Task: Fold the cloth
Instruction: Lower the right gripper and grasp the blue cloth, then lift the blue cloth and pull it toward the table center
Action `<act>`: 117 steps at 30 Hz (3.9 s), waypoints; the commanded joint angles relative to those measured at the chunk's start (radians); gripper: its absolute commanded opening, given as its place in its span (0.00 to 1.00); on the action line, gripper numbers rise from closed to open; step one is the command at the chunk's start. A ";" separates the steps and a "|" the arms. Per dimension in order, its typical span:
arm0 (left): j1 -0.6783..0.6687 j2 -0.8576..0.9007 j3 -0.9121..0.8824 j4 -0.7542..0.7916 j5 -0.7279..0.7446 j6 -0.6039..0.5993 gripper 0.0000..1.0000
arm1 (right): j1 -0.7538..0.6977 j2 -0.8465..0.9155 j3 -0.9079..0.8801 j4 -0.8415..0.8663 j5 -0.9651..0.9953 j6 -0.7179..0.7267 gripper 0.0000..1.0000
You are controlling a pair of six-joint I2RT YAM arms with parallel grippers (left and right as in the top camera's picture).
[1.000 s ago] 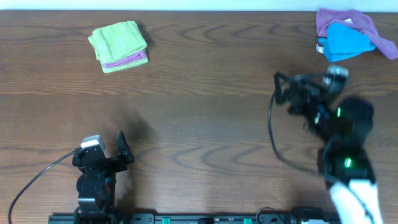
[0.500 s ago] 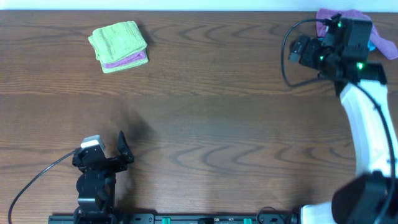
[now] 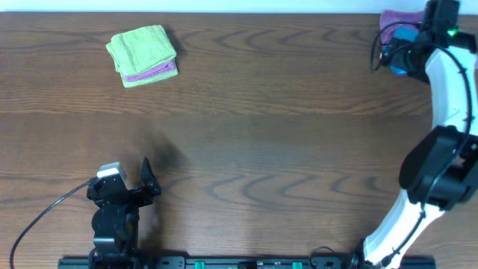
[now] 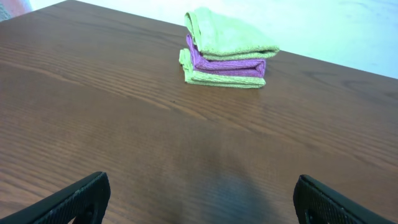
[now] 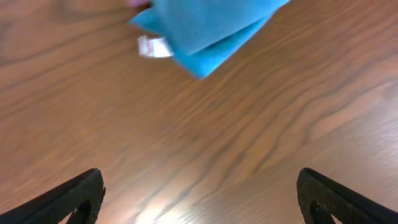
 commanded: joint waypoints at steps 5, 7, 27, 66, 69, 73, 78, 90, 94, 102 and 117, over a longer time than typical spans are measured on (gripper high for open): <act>0.007 -0.006 -0.023 -0.006 -0.014 0.018 0.95 | -0.061 0.111 0.200 -0.062 0.116 -0.042 0.99; 0.007 -0.006 -0.023 -0.006 -0.014 0.018 0.95 | -0.074 0.146 0.246 -0.076 0.115 -0.042 0.99; 0.007 -0.006 -0.023 -0.006 -0.014 0.018 0.96 | -0.100 0.384 0.414 -0.083 -0.044 -0.023 0.98; 0.007 -0.006 -0.023 -0.006 -0.014 0.018 0.95 | -0.075 0.629 0.414 0.133 -0.216 0.093 0.01; 0.007 -0.006 -0.023 -0.006 -0.014 0.017 0.95 | -0.062 0.621 0.414 0.053 -0.212 0.085 0.01; 0.007 -0.006 -0.023 -0.006 -0.014 0.018 0.95 | -0.033 0.592 0.414 -0.035 -0.151 0.086 0.01; 0.007 -0.006 -0.023 -0.006 -0.014 0.018 0.95 | 0.014 0.511 0.414 -0.117 -0.009 0.086 0.01; 0.007 -0.006 -0.023 -0.006 -0.014 0.018 0.95 | -0.015 0.203 0.414 -0.191 0.179 0.045 0.01; 0.007 -0.006 -0.023 -0.006 -0.014 0.018 0.95 | -0.052 0.123 0.414 -0.197 0.163 0.005 0.01; 0.007 -0.006 -0.023 -0.006 -0.014 0.018 0.95 | -0.084 0.037 0.414 -0.212 0.057 -0.006 0.01; 0.007 -0.006 -0.023 -0.006 -0.014 0.018 0.95 | 0.042 -0.183 0.414 -0.362 -0.383 -0.203 0.01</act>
